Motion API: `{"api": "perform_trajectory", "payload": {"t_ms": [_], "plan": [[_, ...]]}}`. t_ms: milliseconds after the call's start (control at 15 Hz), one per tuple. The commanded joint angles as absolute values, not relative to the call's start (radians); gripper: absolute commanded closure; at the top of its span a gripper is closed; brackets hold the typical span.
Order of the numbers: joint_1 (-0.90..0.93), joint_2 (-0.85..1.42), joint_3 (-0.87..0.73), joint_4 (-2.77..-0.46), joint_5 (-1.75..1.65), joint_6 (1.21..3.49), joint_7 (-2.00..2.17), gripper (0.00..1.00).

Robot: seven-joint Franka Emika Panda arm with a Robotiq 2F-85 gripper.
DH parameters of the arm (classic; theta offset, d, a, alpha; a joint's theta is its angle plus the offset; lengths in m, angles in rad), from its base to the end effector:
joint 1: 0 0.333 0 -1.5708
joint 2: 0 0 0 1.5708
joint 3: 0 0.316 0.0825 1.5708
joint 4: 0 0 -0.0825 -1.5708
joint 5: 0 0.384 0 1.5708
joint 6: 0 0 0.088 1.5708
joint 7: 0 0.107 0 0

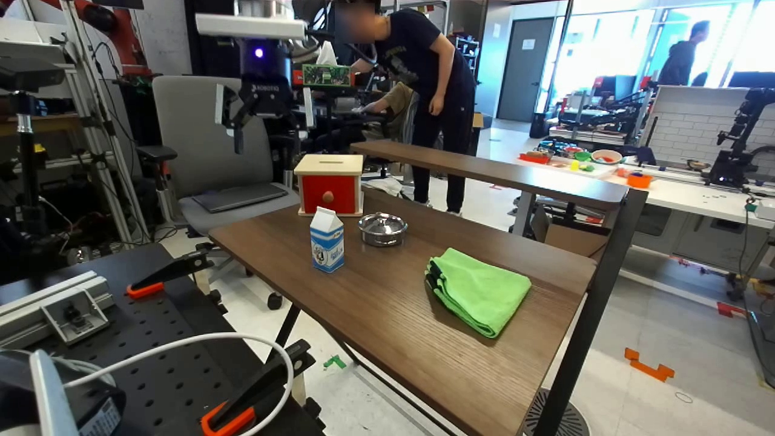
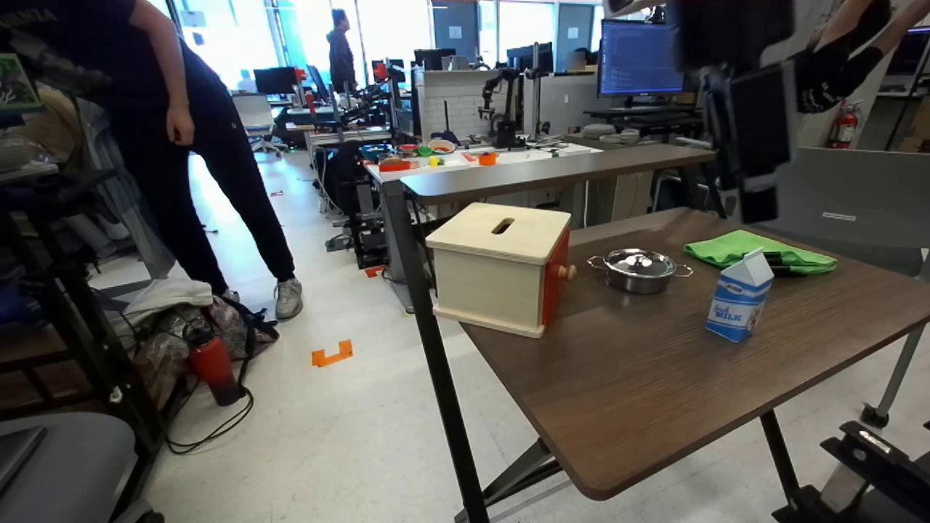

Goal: Put the cookie inside the open drawer

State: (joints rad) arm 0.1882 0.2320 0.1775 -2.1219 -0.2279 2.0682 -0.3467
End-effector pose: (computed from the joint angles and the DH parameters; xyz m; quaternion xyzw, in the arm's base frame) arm 0.5074 0.1811 0.2841 0.8998 0.4076 -0.1378 0.0723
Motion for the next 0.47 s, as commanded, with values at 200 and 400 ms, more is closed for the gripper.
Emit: {"api": "perform_trajectory", "payload": {"t_ms": [200, 400], "plan": [[0.12, -0.14, 0.123, -2.296, -0.111, 1.931, -0.206, 0.0], [0.122, -0.115, 0.118, -2.271, -0.128, 1.937, -0.218, 0.0]]}}
